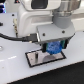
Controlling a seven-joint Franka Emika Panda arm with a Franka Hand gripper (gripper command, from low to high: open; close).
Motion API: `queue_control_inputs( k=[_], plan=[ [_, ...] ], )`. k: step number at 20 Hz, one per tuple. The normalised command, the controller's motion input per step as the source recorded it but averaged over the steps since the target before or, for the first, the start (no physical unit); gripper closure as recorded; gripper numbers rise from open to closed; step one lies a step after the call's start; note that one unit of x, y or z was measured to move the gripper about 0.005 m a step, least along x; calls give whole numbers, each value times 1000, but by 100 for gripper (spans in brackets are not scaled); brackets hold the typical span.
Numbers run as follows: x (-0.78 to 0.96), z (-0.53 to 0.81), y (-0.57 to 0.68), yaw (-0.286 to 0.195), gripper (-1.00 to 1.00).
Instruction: Insert the blue gear onto the right peg, followed by the red gear
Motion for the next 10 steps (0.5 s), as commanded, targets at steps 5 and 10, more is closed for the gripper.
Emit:
queue_control_inputs(
  k=[5,10],
  plan=[
    [160,-29,-71,0,100],
    [252,-77,-71,0,100]
  ],
)
